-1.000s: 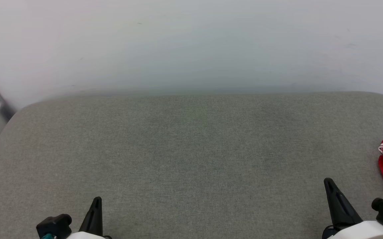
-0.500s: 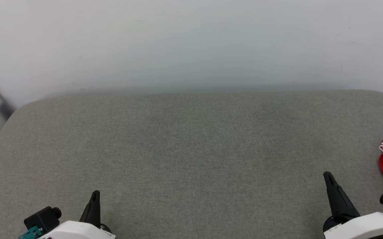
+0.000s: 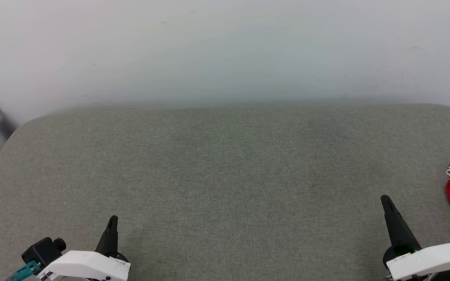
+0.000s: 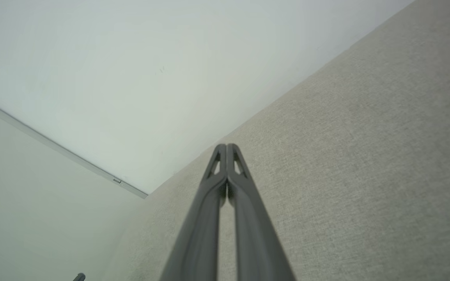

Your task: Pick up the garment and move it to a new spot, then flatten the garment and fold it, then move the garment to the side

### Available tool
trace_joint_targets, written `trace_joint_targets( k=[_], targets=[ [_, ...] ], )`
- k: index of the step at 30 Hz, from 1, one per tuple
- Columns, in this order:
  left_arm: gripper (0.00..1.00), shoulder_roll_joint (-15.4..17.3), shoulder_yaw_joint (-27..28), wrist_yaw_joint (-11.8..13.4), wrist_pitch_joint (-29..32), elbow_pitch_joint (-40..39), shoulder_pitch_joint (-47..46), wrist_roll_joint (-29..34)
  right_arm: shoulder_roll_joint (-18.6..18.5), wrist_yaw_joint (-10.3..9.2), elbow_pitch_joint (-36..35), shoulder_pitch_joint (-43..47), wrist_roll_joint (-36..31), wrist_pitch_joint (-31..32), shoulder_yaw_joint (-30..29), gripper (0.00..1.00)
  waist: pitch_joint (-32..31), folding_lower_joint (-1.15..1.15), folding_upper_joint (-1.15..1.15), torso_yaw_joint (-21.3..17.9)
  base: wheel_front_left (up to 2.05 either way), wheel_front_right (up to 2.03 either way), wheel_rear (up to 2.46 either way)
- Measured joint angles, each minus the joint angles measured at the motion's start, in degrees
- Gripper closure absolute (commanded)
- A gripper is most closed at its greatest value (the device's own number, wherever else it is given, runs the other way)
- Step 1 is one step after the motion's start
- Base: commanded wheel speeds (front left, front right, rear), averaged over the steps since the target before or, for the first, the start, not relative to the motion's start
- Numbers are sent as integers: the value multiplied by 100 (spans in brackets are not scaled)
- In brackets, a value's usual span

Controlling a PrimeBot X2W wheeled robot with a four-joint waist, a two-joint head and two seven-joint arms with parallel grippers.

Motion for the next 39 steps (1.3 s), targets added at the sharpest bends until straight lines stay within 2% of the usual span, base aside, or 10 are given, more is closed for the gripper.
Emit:
trace_joint_targets(
  k=[13, 39],
  targets=[
    [100, -201, 288, -225, 243, 71, -137, -733, -12, -1, 264, -208, 1025, 47, -24, 100, 44, 0, 0, -2, 0, 0, 0],
    [100, -523, 778, -581, 648, 198, -378, -1887, -18, -1, 665, -525, 2628, 132, -94, 100, 129, 0, 0, -5, 0, 0, 0]
  ],
)
